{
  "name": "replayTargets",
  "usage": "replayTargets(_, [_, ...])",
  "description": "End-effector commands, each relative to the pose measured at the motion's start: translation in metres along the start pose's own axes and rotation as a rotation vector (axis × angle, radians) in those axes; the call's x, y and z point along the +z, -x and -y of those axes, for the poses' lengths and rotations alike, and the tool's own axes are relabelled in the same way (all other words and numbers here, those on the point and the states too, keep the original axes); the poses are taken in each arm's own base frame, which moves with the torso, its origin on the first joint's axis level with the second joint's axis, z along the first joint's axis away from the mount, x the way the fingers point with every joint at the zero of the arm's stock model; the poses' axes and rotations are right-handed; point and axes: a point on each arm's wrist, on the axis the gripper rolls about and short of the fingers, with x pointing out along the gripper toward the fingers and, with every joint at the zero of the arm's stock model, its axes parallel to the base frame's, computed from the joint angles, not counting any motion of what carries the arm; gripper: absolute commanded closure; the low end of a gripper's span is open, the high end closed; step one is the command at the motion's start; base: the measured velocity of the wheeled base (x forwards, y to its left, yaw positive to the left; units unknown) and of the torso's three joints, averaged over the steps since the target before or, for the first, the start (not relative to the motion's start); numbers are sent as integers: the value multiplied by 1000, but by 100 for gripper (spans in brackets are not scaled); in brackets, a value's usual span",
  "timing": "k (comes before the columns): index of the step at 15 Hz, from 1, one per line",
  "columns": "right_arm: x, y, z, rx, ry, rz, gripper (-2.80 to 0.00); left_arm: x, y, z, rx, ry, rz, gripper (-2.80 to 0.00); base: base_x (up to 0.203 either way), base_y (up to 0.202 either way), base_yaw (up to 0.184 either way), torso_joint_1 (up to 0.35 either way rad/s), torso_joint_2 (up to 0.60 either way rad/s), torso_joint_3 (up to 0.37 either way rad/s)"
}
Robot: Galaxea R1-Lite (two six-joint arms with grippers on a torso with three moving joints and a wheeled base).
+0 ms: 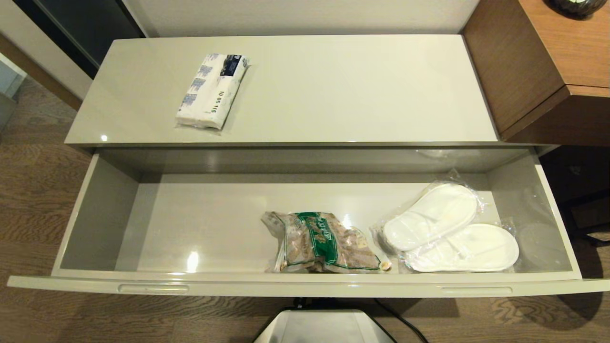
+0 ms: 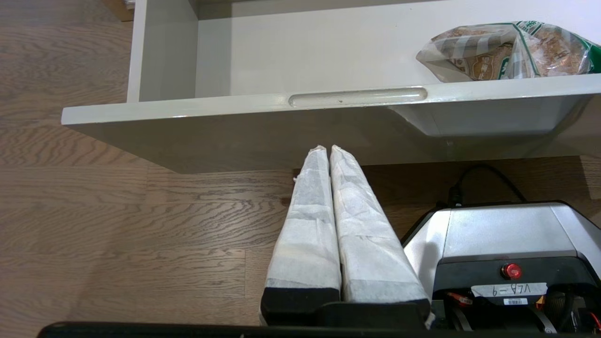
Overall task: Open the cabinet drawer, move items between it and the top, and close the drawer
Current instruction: Pick up the tissue on the table
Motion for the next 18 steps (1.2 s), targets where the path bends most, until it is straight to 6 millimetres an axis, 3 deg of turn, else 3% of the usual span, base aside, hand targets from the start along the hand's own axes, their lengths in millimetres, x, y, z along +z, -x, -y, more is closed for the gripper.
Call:
replayTargets(1, [-1, 1, 0, 2, 0, 16, 0, 0, 0, 0, -1, -1, -3, 0, 0, 0, 0, 0, 0, 0])
replayTargets(15, [-1, 1, 0, 2, 0, 16, 0, 1, 0, 0, 5, -27, 9, 0, 0, 0, 0, 0, 0, 0])
replayTargets(18, [-1, 1, 0, 1, 0, 16, 0, 28, 9, -2, 13, -45, 104, 0, 0, 0, 0, 0, 0, 0])
